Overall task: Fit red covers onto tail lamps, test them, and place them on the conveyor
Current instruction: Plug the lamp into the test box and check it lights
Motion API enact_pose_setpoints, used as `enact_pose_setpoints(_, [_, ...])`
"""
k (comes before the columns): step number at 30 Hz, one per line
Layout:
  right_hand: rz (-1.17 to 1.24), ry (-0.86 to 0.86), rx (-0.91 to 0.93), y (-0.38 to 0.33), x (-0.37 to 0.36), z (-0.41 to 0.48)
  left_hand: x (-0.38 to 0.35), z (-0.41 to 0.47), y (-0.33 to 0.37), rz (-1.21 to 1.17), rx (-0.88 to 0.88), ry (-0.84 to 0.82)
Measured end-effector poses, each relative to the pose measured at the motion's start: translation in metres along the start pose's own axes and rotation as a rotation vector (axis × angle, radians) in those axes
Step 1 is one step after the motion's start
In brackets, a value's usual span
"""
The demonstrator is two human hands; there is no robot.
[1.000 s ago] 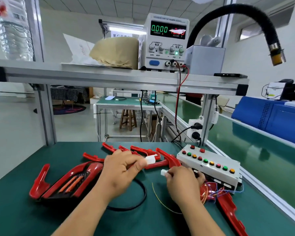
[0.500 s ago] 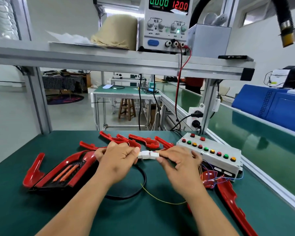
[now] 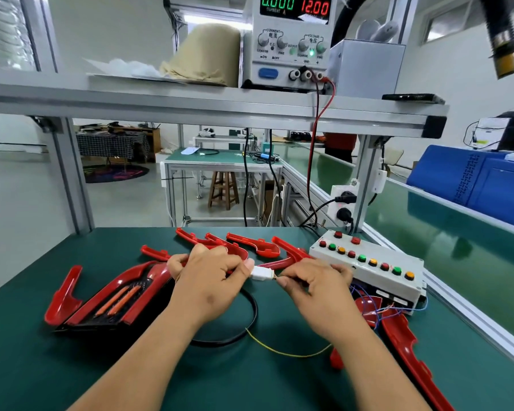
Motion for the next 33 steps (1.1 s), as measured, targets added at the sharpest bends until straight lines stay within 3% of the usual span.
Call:
enact_pose_setpoints(9, [0.053,0.070,0.098,-0.010,-0.003,0.000,-0.008,-0.002,0.002,0.033,-0.035,-0.084])
enact_pose_setpoints(14, [-0.122,0.009,-0.033,0.008,-0.015,-0.002,-0.004,-0.005,0.002,0.083,-0.042,-0.206])
enact_pose_setpoints(16, [-0.244,-0.075,-0.189,0.026,-0.018,-0.006,0.021,0.006,-0.019,0.021,0.036,-0.150])
enact_pose_setpoints(20, [-0.360,-0.107,-0.471,0.059,-0.008,-0.012,0.070,0.017,-0.126,-0.092,0.431,-0.127])
enact_pose_setpoints(24, [-0.411,-0.194,-0.544,0.066,-0.011,-0.005,0.075,-0.014,-0.203,-0.093,0.727,-0.254])
enact_pose_setpoints(27, [-0.409,-0.272,-0.526,0.070,-0.020,0.001,0.064,-0.019,-0.205,-0.091,0.727,-0.332])
enact_pose_setpoints(30, [-0.434,-0.360,-0.465,0.073,-0.025,0.013,0.066,-0.015,-0.190,0.058,0.670,-0.357])
enact_pose_setpoints(33, [-0.486,-0.421,-0.371,0.076,-0.030,0.030,0.068,-0.009,-0.171,0.023,0.628,-0.373])
Point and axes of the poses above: each hand's wrist, its own z-axis towards the middle knuckle, its own x-axis out of the back of the hand, y = z × x, the point moved 7 cm from there along z, towards the middle knuckle, and after that the axes turned 10 degrees about x, right-handed, at the moved point
